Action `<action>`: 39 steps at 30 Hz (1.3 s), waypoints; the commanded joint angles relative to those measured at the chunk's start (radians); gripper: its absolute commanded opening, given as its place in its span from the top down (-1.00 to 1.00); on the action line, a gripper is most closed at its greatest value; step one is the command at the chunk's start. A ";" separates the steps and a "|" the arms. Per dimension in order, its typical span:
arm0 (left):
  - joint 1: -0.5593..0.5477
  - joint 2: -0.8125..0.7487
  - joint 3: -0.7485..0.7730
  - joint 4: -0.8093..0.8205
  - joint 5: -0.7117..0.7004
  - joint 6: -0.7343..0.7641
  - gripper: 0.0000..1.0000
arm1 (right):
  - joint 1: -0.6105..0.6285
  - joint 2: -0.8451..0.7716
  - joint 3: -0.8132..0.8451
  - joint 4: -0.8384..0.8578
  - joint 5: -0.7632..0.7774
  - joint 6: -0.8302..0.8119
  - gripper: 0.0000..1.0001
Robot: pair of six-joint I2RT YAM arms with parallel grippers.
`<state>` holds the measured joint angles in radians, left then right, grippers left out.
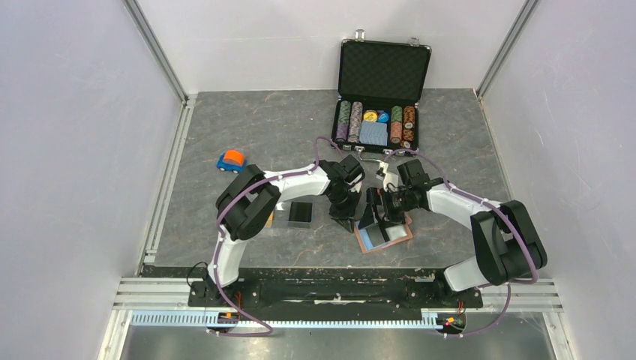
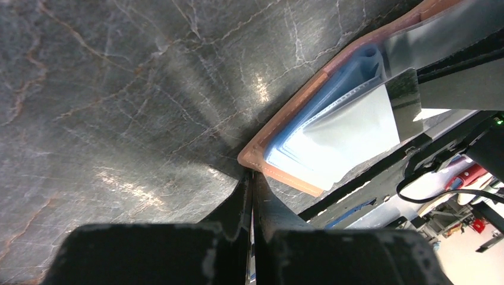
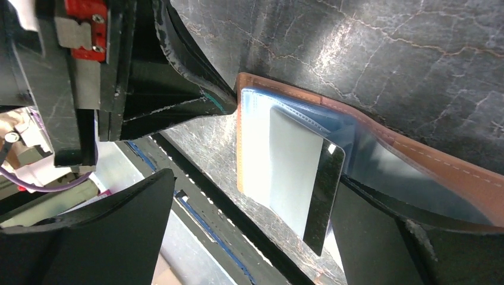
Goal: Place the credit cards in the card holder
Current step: Insert the credit card into the card holder.
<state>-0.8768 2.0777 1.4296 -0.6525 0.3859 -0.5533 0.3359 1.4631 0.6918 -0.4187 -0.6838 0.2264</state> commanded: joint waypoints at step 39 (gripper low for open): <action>0.007 -0.061 -0.107 0.197 0.071 -0.083 0.96 | 0.093 0.022 0.060 -0.127 0.170 -0.105 -0.96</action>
<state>-0.8654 2.0354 1.3357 -0.5484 0.4366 -0.6003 0.3985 1.4868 0.7151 -0.4175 -0.6563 0.2184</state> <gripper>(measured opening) 0.029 0.978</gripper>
